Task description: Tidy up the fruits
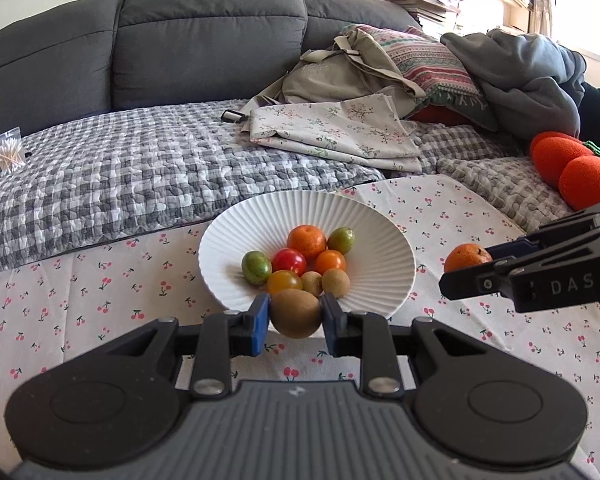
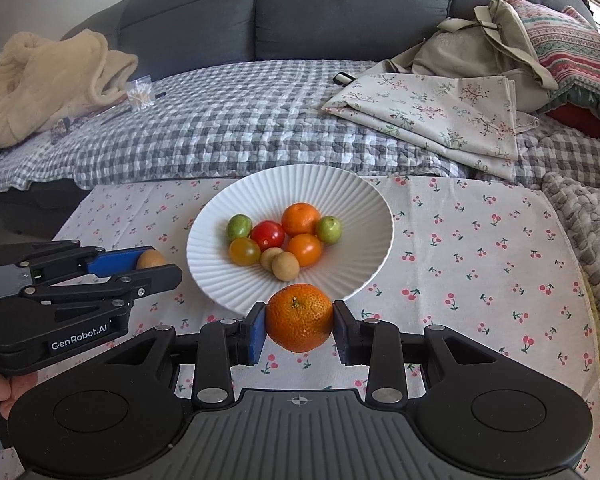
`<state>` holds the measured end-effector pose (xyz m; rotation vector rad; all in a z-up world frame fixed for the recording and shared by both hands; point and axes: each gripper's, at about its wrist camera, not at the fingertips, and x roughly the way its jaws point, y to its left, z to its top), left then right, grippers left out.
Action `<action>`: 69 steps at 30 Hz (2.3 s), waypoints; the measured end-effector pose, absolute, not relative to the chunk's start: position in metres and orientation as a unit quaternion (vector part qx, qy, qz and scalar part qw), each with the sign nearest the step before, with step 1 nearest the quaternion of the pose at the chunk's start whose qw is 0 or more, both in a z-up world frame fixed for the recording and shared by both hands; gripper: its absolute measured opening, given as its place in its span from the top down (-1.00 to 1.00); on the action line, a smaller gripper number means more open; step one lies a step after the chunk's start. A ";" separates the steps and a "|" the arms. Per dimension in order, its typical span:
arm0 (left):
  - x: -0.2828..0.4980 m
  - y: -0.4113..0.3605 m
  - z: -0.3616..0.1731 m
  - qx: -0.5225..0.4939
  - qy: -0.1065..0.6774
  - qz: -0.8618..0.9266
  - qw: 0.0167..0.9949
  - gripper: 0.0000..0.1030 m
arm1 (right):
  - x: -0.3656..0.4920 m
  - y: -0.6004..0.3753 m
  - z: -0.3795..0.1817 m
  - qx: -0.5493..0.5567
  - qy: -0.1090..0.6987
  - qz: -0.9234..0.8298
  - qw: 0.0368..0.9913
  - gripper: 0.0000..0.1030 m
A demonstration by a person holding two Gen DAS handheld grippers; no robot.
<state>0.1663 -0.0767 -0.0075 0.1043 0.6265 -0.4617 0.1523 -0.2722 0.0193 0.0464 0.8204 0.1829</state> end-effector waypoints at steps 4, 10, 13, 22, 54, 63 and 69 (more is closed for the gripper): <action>0.173 -0.085 -0.014 0.060 0.307 -0.222 0.924 0.50 | 0.159 -0.281 0.019 0.032 0.392 0.074 0.917 0.36; 0.186 -0.094 -0.020 0.074 0.304 -0.223 0.923 0.50 | 0.172 -0.291 0.017 0.045 0.380 0.057 0.922 0.36; 0.194 -0.098 -0.023 0.073 0.303 -0.224 0.923 0.50 | 0.181 -0.293 0.009 0.050 0.381 0.050 0.922 0.36; 0.212 -0.118 -0.042 0.103 0.314 -0.228 0.916 0.50 | 0.202 -0.279 -0.014 0.035 0.391 0.056 0.918 0.36; 0.217 -0.102 -0.027 0.074 0.290 -0.240 0.924 0.43 | 0.220 -0.283 -0.024 0.084 0.389 0.067 0.915 0.31; 0.221 -0.073 -0.020 0.031 0.318 -0.188 0.929 0.29 | 0.213 -0.281 -0.013 0.082 0.386 0.068 0.916 0.30; 0.211 -0.066 -0.015 0.011 0.339 -0.147 0.929 -0.19 | 0.198 -0.274 -0.002 0.077 0.395 0.075 0.912 0.30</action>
